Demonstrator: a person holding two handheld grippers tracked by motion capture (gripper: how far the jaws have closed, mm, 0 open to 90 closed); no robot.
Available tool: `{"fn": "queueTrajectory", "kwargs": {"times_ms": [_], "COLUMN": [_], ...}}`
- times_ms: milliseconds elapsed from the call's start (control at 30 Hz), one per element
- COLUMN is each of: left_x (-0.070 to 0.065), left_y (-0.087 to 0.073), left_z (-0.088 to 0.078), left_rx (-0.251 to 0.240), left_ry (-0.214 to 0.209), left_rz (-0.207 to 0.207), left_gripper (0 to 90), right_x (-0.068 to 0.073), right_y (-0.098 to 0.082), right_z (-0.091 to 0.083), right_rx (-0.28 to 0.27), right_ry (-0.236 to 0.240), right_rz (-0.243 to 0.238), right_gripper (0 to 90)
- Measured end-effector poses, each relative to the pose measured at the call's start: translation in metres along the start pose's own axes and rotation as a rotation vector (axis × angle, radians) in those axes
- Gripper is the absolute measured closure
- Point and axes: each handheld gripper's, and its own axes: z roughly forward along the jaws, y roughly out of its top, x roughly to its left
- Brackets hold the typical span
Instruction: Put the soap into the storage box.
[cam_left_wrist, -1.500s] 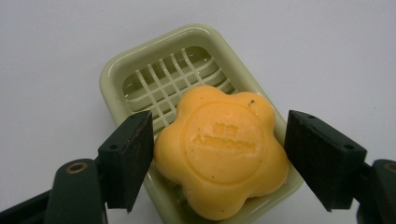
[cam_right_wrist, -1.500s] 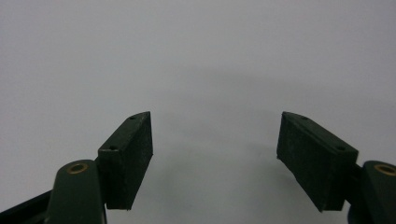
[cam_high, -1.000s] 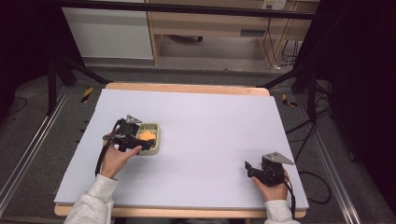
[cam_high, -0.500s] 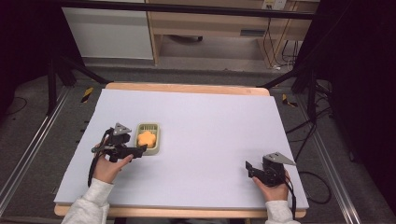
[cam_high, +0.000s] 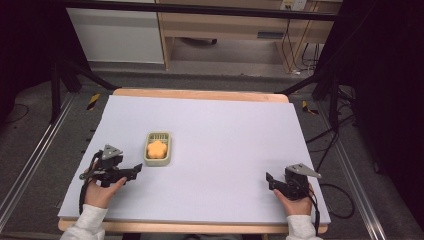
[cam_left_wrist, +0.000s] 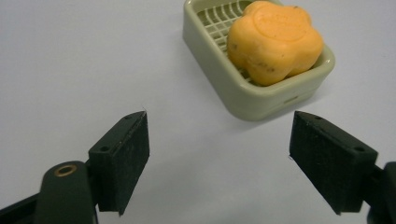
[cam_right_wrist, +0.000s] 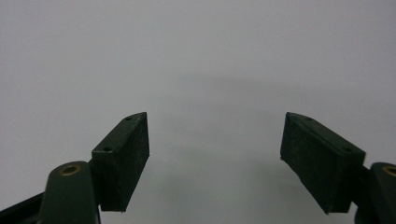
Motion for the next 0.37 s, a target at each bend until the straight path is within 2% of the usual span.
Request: {"fn": "queueTrajectory", "kwargs": {"times_ms": [367], "left_x": [0.026], "left_y": [-0.016], "left_z": [-0.008], "left_rx": [0.0], "left_ry": [0.047], "left_rz": [-0.04], "left_gripper": [17.9], "right_x": [-0.007], "right_y": [0.0], "right_z": [-0.002], "right_rx": [0.002], "right_ry": [-0.005], "right_rz": [0.018], "right_gripper": [24.3]}}
